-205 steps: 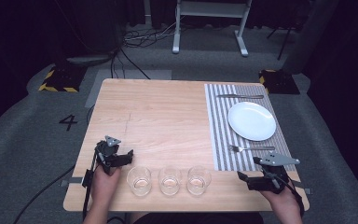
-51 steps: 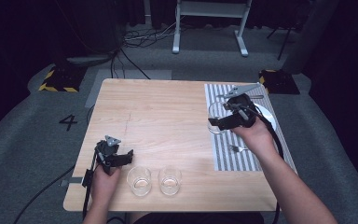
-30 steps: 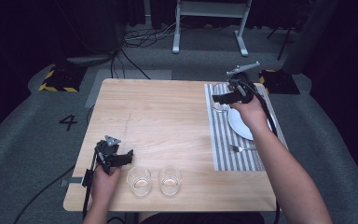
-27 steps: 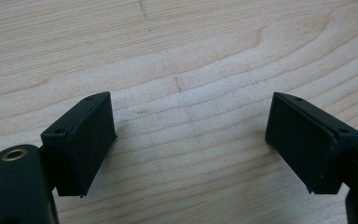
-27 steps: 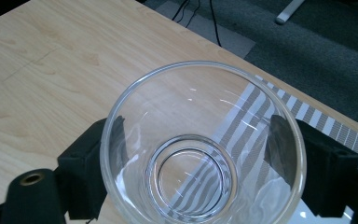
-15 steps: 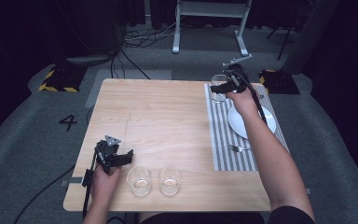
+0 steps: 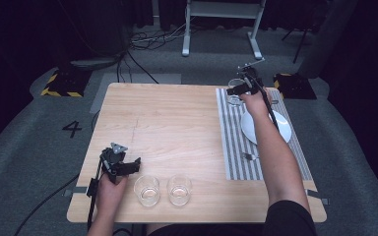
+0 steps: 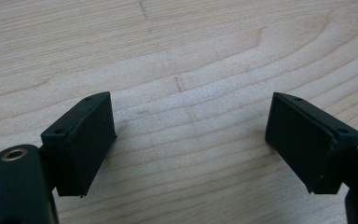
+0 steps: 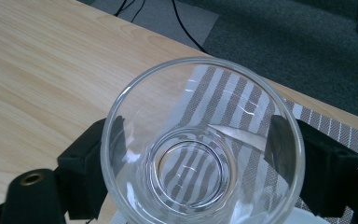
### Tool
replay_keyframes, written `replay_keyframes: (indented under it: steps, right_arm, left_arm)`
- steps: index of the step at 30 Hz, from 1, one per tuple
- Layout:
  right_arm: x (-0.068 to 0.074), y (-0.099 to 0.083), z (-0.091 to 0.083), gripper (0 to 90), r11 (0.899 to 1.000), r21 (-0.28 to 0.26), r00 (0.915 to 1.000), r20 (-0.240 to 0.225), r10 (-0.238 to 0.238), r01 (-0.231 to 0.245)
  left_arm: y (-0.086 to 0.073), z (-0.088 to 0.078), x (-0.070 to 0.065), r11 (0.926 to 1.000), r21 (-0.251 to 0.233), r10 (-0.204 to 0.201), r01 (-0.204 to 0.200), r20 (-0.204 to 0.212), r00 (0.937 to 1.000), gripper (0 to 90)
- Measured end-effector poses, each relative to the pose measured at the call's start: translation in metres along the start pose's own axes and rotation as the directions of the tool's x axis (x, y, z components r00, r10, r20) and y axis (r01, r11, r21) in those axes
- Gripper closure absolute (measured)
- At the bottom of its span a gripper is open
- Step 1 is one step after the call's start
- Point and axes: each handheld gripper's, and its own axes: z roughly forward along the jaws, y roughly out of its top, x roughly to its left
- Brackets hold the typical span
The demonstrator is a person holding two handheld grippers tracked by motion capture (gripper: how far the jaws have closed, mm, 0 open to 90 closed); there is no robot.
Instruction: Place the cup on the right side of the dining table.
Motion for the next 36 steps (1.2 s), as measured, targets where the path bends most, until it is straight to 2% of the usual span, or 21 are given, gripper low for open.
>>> replay_keyframes:
  steps: [4, 20, 22, 36]
  right_arm:
    - [-0.006, -0.001, 0.011, 18.7, 1.000, 0.015, 0.9998, 0.019, 0.007, -0.007]
    - [-0.014, -0.011, 0.041, 18.7, 0.998, 0.040, 0.9987, 0.014, 0.049, -0.050]
    - [-0.014, -0.014, 0.047, 18.7, 0.997, 0.057, 0.9985, 0.023, 0.049, -0.050]
    - [-0.014, -0.024, 0.060, 18.7, 0.995, 0.073, 0.9977, 0.027, 0.063, -0.065]
  left_arm:
    - [0.000, 0.000, 0.000, 1.0000, 0.000, 0.000, 0.000, 0.001, 1.0000, 16.2]
    - [0.000, 0.000, 0.000, 1.0000, 0.002, 0.001, -0.001, 0.002, 1.0000, 16.2]
    - [0.000, 0.000, 0.000, 1.0000, 0.001, 0.001, -0.001, 0.002, 1.0000, 16.2]
    - [0.000, 0.000, 0.000, 1.0000, 0.001, 0.001, -0.001, 0.002, 1.0000, 16.2]
